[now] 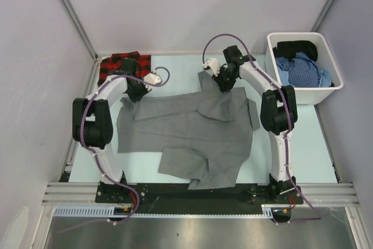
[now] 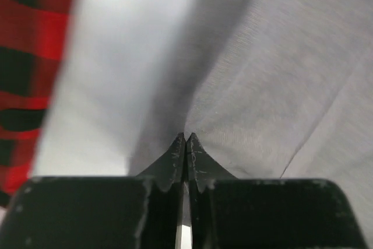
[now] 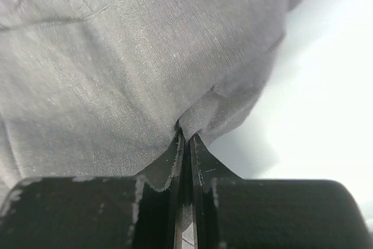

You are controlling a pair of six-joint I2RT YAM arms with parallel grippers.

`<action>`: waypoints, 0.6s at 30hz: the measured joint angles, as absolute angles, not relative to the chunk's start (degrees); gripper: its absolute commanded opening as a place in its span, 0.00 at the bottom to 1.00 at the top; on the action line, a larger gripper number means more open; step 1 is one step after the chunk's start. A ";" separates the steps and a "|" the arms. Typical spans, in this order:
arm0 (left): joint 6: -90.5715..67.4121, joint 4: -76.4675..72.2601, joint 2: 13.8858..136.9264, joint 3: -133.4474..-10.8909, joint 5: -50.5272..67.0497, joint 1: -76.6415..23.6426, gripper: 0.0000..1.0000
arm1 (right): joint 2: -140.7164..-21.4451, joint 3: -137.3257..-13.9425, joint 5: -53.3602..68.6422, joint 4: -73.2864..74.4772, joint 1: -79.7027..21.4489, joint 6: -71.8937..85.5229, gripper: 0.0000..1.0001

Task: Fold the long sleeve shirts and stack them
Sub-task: Fold the shirt

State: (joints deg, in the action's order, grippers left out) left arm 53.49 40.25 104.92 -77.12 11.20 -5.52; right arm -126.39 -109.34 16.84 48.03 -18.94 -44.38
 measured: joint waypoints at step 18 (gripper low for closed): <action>51.48 42.81 103.63 -83.22 21.96 1.72 0.55 | -125.99 -115.22 17.04 45.17 -17.52 -38.28 0.47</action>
State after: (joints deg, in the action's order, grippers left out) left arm 51.48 42.81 103.63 -83.22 21.96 1.72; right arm -125.99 -115.22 17.04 45.17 -17.52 -38.28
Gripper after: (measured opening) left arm 0.571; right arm 0.462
